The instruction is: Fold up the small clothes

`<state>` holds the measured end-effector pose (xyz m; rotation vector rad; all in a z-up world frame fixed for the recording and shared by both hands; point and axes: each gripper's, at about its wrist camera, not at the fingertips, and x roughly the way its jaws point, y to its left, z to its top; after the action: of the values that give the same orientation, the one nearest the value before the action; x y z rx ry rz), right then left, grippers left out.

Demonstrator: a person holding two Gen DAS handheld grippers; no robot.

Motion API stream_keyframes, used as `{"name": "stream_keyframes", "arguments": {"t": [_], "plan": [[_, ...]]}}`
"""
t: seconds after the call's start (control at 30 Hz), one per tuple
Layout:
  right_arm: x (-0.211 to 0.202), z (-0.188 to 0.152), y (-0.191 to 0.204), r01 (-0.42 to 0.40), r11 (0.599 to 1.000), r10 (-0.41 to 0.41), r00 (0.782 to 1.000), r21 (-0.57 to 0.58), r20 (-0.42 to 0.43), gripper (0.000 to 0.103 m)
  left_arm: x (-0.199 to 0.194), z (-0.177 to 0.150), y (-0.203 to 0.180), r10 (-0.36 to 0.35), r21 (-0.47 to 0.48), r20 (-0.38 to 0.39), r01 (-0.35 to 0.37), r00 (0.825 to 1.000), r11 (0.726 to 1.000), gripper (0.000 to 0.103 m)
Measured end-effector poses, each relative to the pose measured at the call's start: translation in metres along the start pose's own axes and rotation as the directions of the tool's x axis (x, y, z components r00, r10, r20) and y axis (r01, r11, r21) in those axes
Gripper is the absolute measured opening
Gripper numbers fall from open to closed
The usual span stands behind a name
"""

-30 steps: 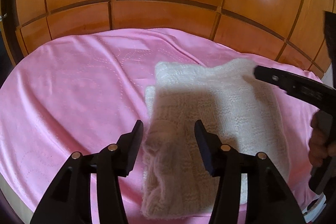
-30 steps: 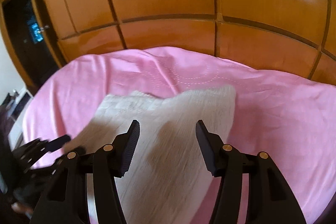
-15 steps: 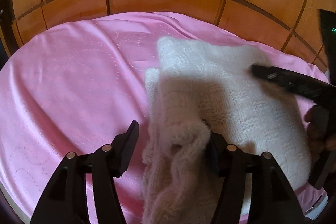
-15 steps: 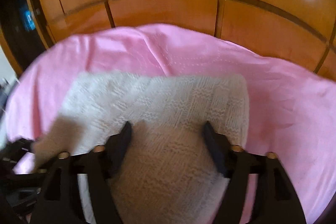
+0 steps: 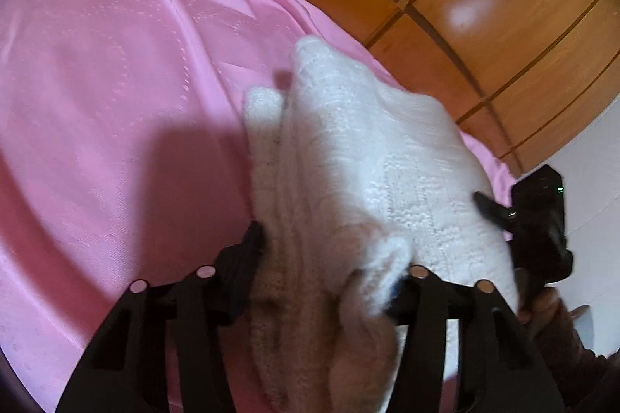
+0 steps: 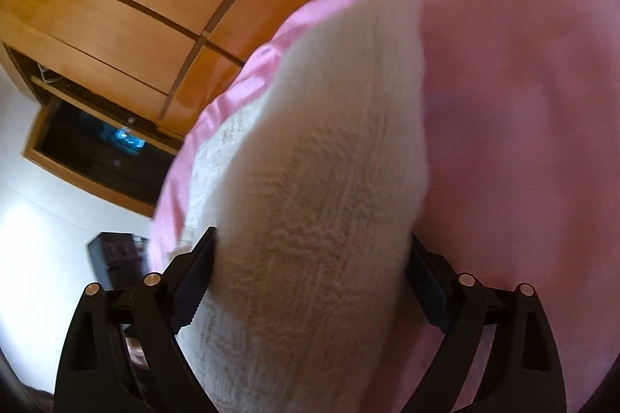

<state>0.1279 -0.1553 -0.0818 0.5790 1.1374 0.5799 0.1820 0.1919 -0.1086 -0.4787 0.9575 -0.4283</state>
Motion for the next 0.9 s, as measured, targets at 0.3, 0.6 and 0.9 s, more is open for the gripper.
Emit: {"name": "stream_keyframes", "arguments": {"t": [0.3, 0.6, 0.9], "plan": [[-0.031, -0.006, 0.06, 0.058, 0.983, -0.043, 0.995, -0.172, 0.094, 0.052, -0.015, -0.003, -0.025, -0.132, -0.004, 0.021, 0.132, 0.991, 0.991, 0.029], [-0.183, -0.007, 0.03, 0.178, 0.975, -0.122, 0.926, -0.131, 0.356, 0.052, 0.047, 0.023, -0.191, -0.275, 0.248, -0.09, 0.289, 0.957, 0.925, 0.029], [-0.278, -0.031, -0.12, 0.349, 0.908, -0.415, 0.824, 0.23, 0.386, 0.054, 0.183, -0.009, -0.36, -0.188, 0.449, -0.299, 0.312, 0.935, 0.837, 0.018]]}}
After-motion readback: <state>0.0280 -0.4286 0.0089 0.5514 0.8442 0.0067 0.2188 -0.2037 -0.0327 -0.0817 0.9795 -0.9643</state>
